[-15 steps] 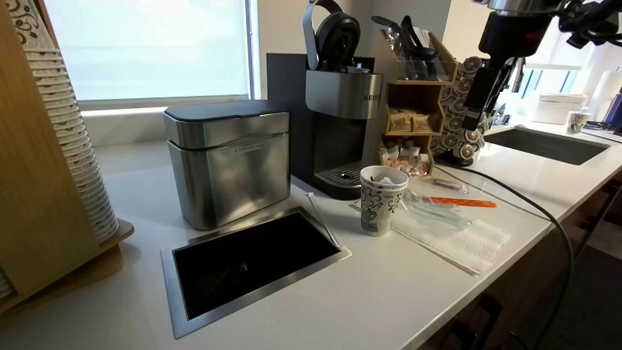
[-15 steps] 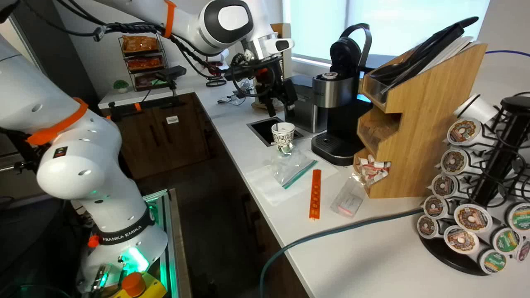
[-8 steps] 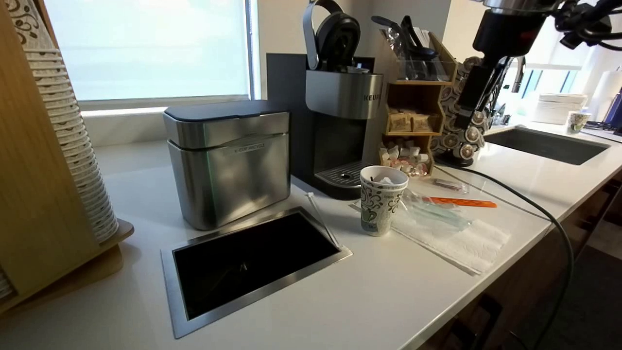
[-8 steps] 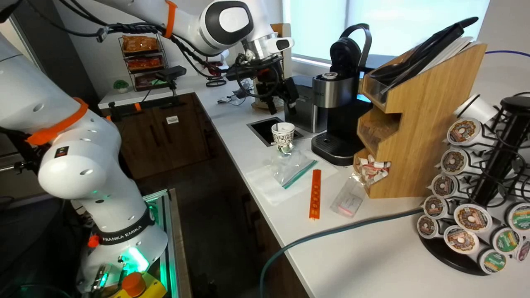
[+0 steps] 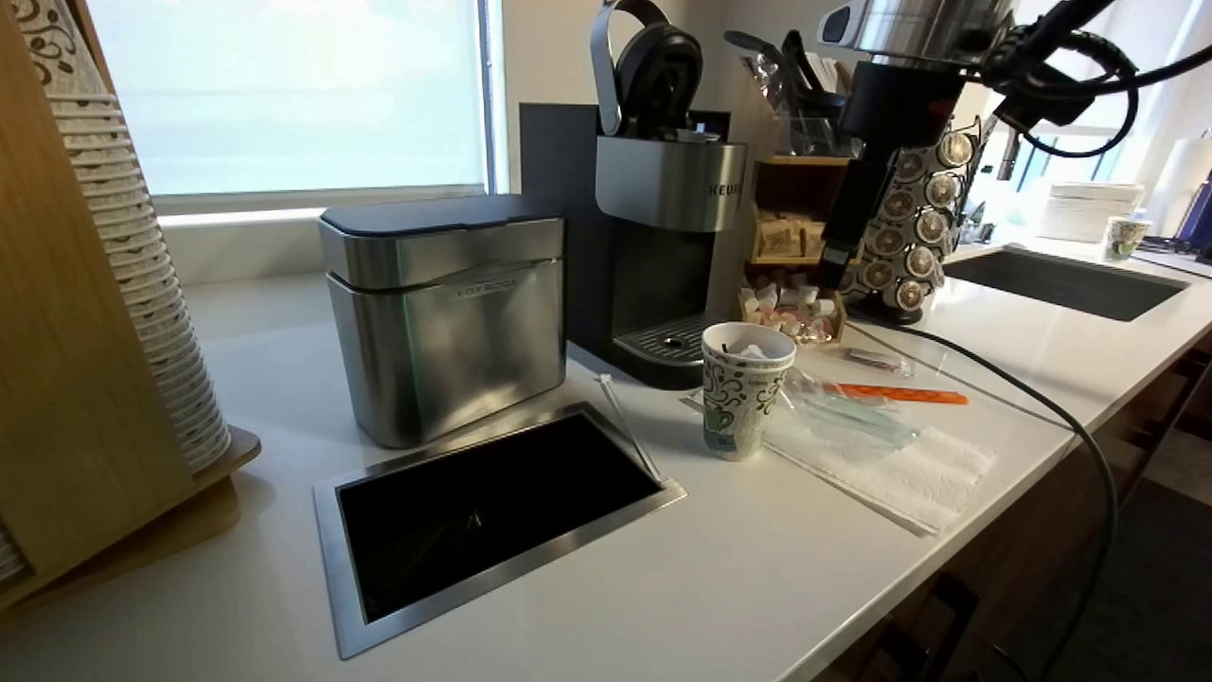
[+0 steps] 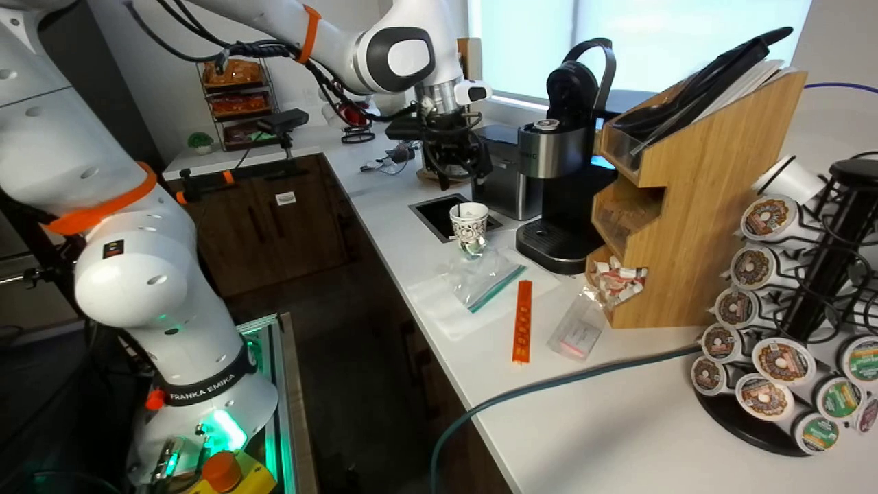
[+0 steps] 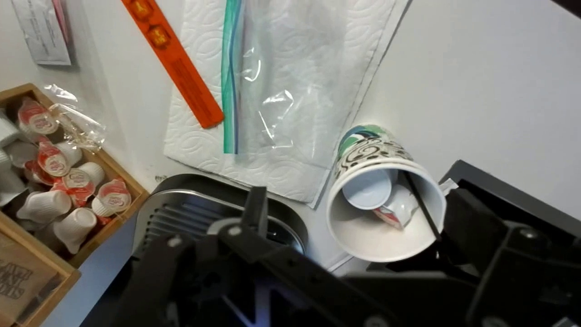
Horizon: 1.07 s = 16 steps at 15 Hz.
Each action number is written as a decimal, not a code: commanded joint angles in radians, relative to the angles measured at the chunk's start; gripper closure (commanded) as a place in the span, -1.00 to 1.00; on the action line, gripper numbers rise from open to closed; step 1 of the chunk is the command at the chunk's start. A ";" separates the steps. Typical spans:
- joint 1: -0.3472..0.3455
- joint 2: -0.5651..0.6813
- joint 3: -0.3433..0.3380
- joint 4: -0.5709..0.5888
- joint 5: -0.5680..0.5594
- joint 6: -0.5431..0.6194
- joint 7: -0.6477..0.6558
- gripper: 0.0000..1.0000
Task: Take the white item out of the coffee cup
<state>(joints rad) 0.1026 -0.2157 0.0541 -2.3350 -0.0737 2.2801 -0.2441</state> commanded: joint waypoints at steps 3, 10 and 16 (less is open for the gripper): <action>0.010 0.040 0.000 0.011 -0.016 0.039 -0.089 -1.00; 0.024 0.081 0.001 0.012 0.039 0.053 -0.251 -1.00; 0.048 0.127 -0.014 0.043 0.165 0.067 -0.526 -1.00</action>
<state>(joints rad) 0.1359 -0.1286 0.0515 -2.3196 0.0195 2.3352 -0.6294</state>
